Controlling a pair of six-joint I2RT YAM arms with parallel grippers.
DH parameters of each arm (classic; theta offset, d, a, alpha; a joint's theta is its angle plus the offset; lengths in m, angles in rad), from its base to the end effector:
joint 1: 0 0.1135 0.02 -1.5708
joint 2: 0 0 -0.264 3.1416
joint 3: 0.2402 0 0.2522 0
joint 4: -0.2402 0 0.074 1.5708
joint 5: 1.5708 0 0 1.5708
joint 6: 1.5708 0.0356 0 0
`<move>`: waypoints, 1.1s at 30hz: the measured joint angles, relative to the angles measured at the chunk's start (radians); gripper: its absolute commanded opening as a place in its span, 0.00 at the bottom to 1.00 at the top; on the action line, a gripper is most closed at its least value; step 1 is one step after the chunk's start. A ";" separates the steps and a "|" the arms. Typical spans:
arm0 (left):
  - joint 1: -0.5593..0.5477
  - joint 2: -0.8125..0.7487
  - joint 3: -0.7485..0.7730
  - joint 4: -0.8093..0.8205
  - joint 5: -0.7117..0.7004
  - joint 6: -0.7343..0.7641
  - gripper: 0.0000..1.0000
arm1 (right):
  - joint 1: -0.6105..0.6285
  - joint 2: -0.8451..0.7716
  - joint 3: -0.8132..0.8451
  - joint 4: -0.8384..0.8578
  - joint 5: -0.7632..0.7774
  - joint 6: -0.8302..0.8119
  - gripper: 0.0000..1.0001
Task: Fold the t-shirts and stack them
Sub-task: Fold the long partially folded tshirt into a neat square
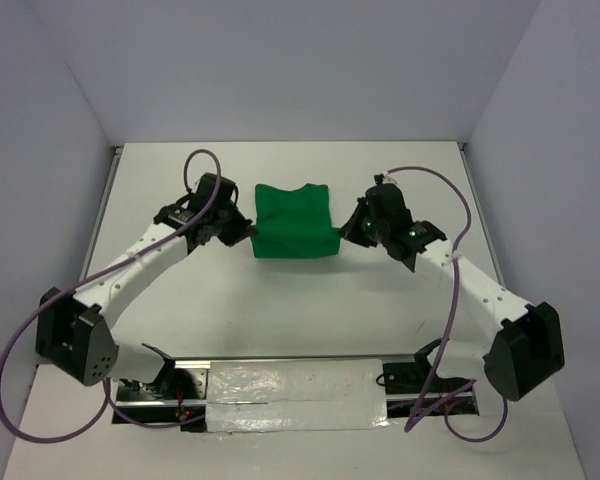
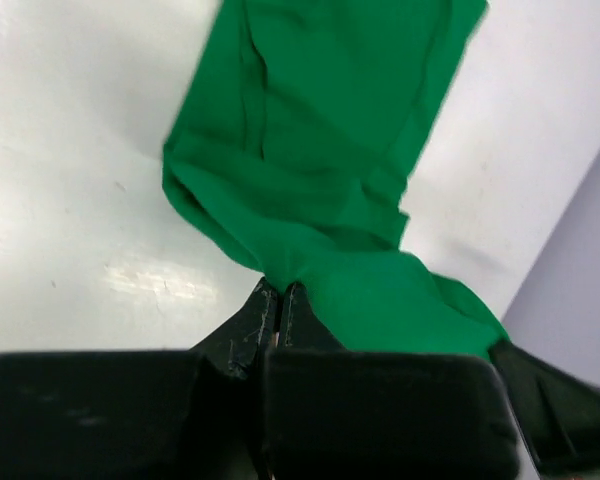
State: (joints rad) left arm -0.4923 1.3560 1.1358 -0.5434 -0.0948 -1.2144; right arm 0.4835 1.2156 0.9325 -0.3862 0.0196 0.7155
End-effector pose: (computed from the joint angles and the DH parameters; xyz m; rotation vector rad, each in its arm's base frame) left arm 0.2615 -0.1364 0.3008 -0.9118 2.2743 -0.7119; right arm 0.2359 0.1231 0.2822 0.2789 2.2984 0.6135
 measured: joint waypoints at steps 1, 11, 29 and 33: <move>0.019 0.031 0.022 0.002 0.002 0.008 0.00 | -0.003 0.029 0.032 0.001 0.003 -0.006 0.00; 0.123 0.392 0.361 0.026 0.045 0.095 0.00 | -0.069 0.325 0.275 0.032 -0.008 -0.039 0.00; 0.217 0.789 0.764 0.020 0.124 0.162 0.00 | -0.151 0.698 0.602 0.025 -0.089 -0.017 0.00; 0.226 0.845 0.817 0.018 0.134 0.170 0.00 | -0.168 0.780 0.699 0.005 -0.105 -0.009 0.00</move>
State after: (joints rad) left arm -0.2661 2.2009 1.9530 -0.5255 0.0387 -1.0447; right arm 0.3157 1.9961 1.6318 -0.3817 -0.0856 0.7067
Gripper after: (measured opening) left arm 0.042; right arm 0.009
